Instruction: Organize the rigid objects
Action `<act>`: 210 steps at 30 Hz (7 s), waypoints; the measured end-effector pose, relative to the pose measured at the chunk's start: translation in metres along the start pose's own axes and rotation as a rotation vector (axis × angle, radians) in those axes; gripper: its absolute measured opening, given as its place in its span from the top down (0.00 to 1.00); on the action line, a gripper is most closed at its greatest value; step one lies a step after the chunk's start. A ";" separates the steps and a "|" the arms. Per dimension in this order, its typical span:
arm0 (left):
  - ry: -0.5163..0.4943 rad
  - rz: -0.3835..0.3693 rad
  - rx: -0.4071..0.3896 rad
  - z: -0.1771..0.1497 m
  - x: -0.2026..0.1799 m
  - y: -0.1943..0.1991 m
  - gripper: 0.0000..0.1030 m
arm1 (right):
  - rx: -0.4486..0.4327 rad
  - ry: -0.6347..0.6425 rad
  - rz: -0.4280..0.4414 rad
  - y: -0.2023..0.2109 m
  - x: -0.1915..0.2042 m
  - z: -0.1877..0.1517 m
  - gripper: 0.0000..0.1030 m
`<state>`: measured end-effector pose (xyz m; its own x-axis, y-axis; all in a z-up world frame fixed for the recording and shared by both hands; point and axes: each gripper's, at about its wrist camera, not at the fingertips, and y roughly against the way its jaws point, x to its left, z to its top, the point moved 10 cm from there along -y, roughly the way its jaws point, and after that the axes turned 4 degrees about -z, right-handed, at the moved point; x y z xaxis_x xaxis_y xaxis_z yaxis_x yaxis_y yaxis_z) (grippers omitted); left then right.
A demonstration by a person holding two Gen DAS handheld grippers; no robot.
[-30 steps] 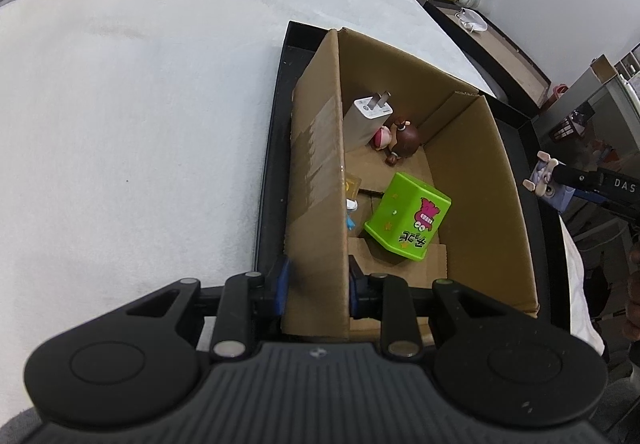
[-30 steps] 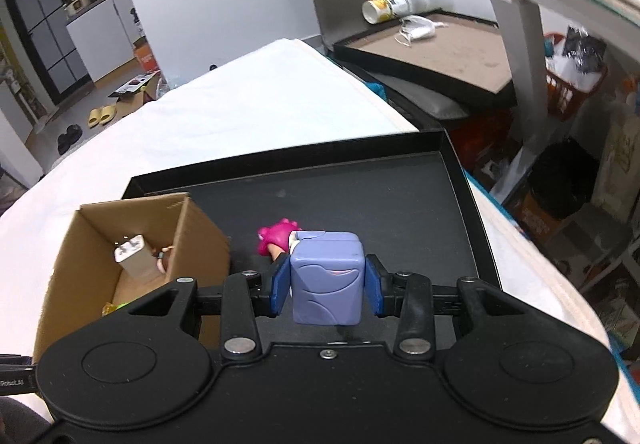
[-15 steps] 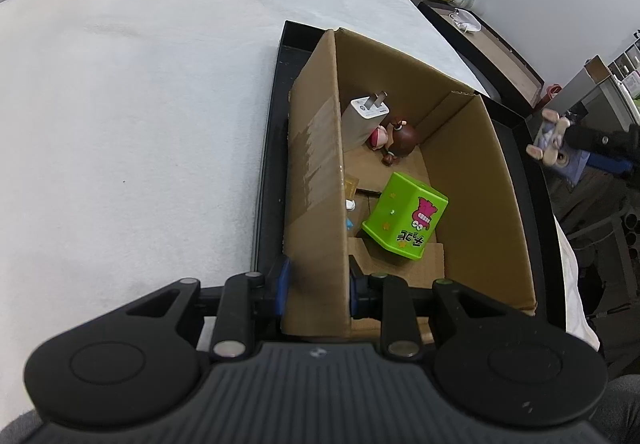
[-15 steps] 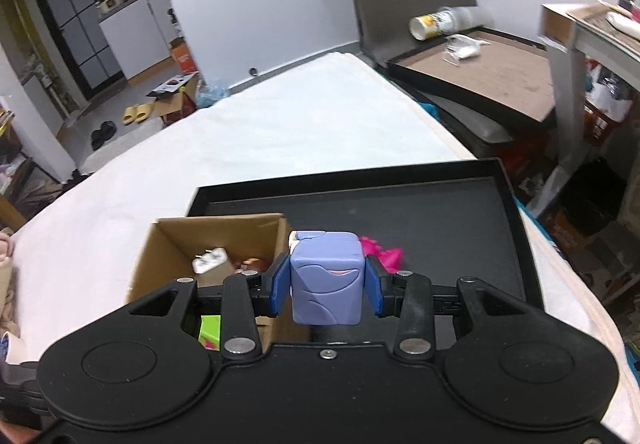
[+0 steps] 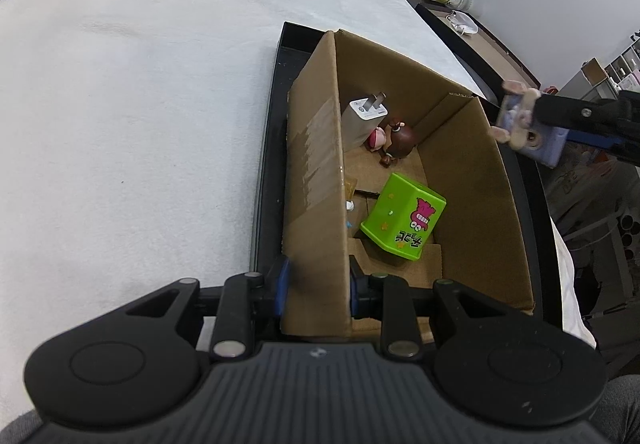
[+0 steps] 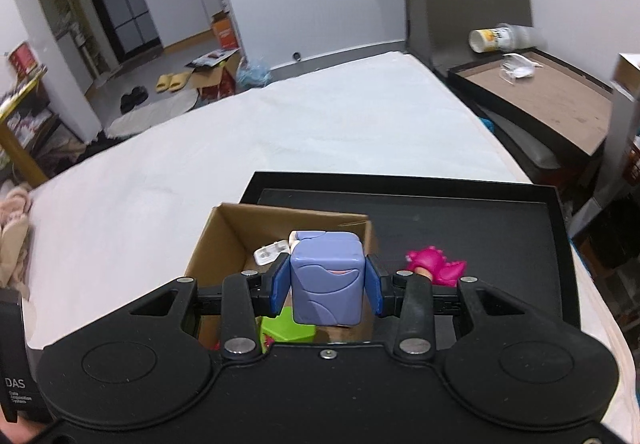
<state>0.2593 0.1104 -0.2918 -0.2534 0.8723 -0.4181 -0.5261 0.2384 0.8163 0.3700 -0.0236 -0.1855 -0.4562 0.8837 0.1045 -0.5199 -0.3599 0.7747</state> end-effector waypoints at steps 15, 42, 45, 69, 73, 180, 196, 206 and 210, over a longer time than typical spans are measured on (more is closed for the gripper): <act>0.012 -0.032 -0.021 0.003 0.001 0.005 0.74 | 0.059 0.060 -0.047 -0.023 0.021 -0.005 0.61; 0.008 -0.006 -0.009 0.002 0.001 -0.002 0.75 | 0.049 -0.081 -0.102 -0.009 -0.073 -0.027 0.53; 0.005 0.004 -0.006 0.002 0.000 -0.003 0.75 | 0.053 -0.079 -0.094 -0.014 -0.077 -0.029 0.46; 0.004 0.068 0.015 0.002 -0.003 -0.016 0.75 | 0.104 0.256 -0.065 -0.077 -0.090 -0.040 0.40; 0.003 0.075 0.016 0.002 -0.003 -0.017 0.75 | 0.103 0.311 -0.079 -0.085 -0.092 -0.043 0.40; -0.007 -0.025 0.003 0.000 0.002 -0.010 0.74 | 0.144 0.633 -0.061 -0.054 0.089 -0.016 0.61; -0.003 -0.010 0.044 0.006 0.000 0.004 0.74 | 0.061 0.338 -0.108 0.002 0.034 -0.018 0.28; -0.026 -0.005 0.068 0.009 -0.018 0.024 0.71 | 0.033 0.118 -0.087 0.035 0.000 -0.023 0.19; -0.066 0.009 0.067 0.010 -0.029 0.034 0.70 | 0.030 0.067 -0.094 0.045 -0.009 -0.029 0.15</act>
<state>0.2569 0.0980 -0.2476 -0.2027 0.9005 -0.3847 -0.4681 0.2560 0.8458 0.3299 -0.0568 -0.1696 -0.4547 0.8906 -0.0104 -0.5409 -0.2668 0.7976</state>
